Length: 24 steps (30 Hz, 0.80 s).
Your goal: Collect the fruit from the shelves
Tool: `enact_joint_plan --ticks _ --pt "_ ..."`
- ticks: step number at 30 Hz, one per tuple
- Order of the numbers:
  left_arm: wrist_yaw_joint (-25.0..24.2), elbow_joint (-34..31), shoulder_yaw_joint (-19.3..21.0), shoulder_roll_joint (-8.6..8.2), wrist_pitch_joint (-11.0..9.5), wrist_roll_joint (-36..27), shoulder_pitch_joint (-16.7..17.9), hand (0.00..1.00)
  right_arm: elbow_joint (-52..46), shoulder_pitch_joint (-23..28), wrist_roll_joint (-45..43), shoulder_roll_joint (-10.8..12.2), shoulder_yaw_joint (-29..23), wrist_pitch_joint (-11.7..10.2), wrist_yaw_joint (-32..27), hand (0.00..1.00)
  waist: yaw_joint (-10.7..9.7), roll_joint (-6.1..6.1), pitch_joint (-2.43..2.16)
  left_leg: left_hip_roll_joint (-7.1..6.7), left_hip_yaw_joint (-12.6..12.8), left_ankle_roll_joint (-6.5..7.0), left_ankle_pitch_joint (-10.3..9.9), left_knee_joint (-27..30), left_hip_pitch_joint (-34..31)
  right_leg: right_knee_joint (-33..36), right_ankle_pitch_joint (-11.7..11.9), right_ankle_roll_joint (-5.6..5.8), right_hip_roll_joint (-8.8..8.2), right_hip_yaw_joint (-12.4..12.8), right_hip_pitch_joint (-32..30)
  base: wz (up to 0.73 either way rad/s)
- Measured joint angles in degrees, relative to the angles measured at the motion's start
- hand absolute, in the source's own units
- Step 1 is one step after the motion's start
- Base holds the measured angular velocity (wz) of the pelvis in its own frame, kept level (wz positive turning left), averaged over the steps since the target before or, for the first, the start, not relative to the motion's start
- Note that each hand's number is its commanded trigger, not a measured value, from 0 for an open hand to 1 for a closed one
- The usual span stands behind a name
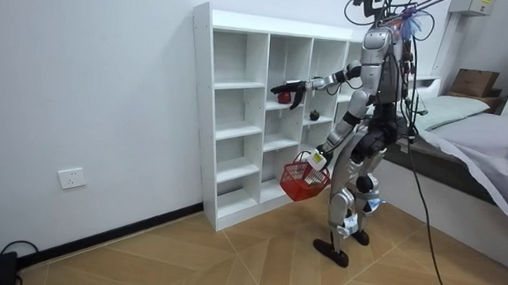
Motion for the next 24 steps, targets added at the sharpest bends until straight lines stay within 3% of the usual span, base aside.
enact_joint_plan --ticks 14,22,23,24 --pt "-0.51 -1.36 -0.27 1.46 1.11 0.00 -0.05 1.00 1.49 -1.07 5.24 -1.18 2.63 2.05 3.11 0.00 0.19 -0.08 -0.18 -0.15 -0.47 -0.04 0.18 0.11 0.16 0.11 0.00 0.00 -0.10 -0.70 0.45 0.00" --pt "-0.44 -2.74 -1.29 1.62 2.43 1.61 -0.05 1.00 1.86 -1.38 6.97 -1.90 2.20 3.75 4.63 0.00 1.17 1.31 -0.11 -0.21 -1.03 -0.09 0.21 0.61 0.08 0.23 0.05 -0.08 -0.13 -1.37 0.84 0.03" --pt "-0.42 -2.94 -1.29 1.61 2.44 1.61 -0.05 1.00 1.90 -1.37 6.97 -2.06 2.20 3.77 4.73 0.03 1.36 1.37 -0.11 -0.21 -1.03 -0.11 0.22 0.60 0.09 0.25 0.05 -0.09 -0.13 -1.37 0.83 0.00" --pt "-0.38 -3.23 -1.29 1.61 2.46 1.61 -0.04 1.00 1.97 -1.37 6.97 -2.21 2.18 3.86 5.04 0.50 1.59 1.43 -0.12 -0.20 -1.06 -0.15 0.27 0.58 0.10 0.29 0.04 -0.10 -0.13 -1.37 0.82 0.00"
